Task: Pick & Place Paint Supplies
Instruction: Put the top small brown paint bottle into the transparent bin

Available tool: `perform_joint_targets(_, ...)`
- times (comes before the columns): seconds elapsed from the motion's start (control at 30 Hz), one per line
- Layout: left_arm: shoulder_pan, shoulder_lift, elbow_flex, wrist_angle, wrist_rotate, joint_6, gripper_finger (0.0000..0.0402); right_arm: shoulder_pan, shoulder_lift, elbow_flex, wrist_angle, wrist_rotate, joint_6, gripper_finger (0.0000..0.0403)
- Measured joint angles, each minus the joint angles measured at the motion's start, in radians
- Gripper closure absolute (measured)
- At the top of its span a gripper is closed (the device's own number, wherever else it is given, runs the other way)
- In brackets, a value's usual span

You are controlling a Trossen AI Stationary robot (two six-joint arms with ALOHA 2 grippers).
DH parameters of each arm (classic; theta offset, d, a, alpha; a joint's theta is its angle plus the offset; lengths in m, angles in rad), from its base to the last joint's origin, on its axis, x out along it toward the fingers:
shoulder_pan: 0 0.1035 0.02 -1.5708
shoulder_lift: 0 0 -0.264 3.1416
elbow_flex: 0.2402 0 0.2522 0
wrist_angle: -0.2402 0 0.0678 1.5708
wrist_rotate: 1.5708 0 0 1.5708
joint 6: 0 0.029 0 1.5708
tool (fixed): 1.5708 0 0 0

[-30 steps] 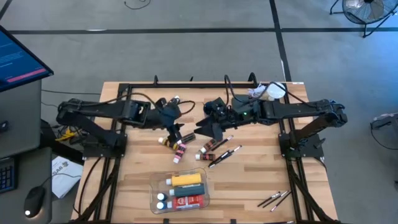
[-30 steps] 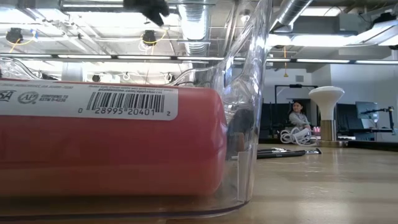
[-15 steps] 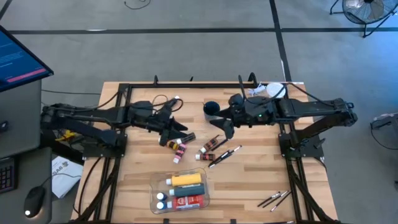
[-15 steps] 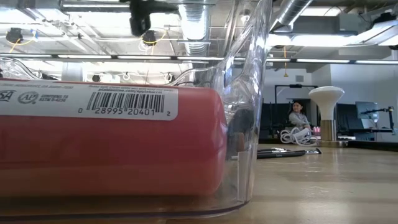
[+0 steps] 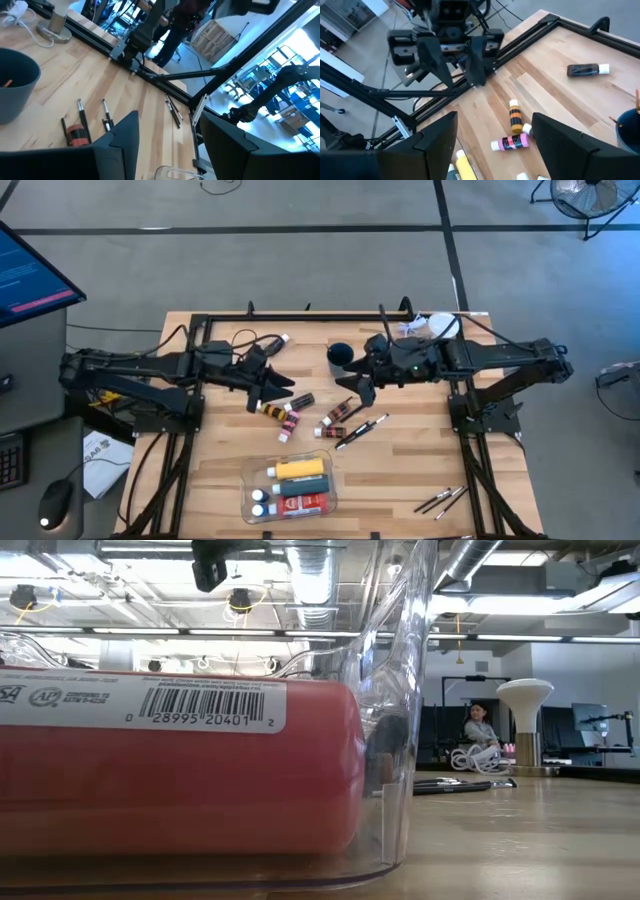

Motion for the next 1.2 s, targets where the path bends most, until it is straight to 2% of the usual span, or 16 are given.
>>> perform_joint_targets(0.67, 0.0, 0.004, 0.0, -0.019, 0.0, 0.002, 0.0234, -0.006, 0.0, 0.0, -0.035, 0.0, 0.0, 0.0154)
perform_joint_targets(0.9, 0.0, 0.012, 0.001, -0.178, 0.004, 0.002, 0.0234, -0.006, 0.023, 0.0, -0.274, 0.0, 0.08, 0.0154)
perform_joint_targets(1.07, 0.0, 0.012, 0.001, -0.33, -0.019, 0.008, 0.0234, 0.001, 0.021, 0.0, -0.286, 0.0, 0.088, 0.0154)
perform_joint_targets(1.2, 0.0, 0.023, 0.001, -0.459, -0.117, 0.023, 0.0234, 0.001, 0.021, 0.0, -0.286, 0.0, 0.088, 0.0154)
